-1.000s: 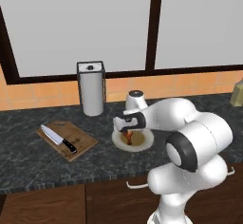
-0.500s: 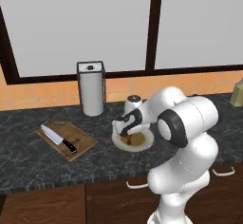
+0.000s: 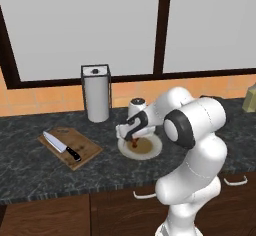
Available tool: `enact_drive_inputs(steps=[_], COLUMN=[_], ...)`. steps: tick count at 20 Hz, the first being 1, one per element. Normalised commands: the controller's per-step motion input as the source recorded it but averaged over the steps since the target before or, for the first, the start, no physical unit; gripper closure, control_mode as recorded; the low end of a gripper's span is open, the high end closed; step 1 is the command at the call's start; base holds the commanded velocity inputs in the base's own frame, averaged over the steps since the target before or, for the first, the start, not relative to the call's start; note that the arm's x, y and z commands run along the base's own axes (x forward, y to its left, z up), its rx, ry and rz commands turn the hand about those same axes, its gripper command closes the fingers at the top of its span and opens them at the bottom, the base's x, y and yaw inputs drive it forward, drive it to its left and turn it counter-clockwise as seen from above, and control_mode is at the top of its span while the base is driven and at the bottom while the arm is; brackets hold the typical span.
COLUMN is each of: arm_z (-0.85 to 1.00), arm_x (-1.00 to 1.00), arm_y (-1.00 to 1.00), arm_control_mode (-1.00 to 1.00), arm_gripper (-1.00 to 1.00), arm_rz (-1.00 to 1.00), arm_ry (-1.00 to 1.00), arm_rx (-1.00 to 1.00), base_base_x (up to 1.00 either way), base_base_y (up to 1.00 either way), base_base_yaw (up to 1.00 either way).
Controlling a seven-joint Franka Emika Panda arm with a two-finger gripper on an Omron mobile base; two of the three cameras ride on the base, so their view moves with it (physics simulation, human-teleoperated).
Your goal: Pick up the knife from the drawer and place it on the cutting board. Then place the meat from the plate to the cutting board.
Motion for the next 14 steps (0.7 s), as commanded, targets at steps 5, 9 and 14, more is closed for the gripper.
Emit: enact_drive_inputs(steps=[5, 9, 14], arm_z=[0.0, 0.24, 0.83], arm_x=[-0.03, -0.47, -0.86], arm_y=[0.0, -0.12, -0.06], arm_control_mode=[-1.0, -1.0, -1.0], arm_gripper=[1.0, 1.0, 1.0], arm_rz=[0.0, 0.0, 0.0], arm_ry=[0.0, -0.12, -0.17], arm_rx=[0.0, 0.02, 0.08], base_base_x=[0.0, 0.0, 0.0], base_base_y=[0.0, 0.0, 0.0], base_base_yaw=[0.0, 0.0, 0.0])
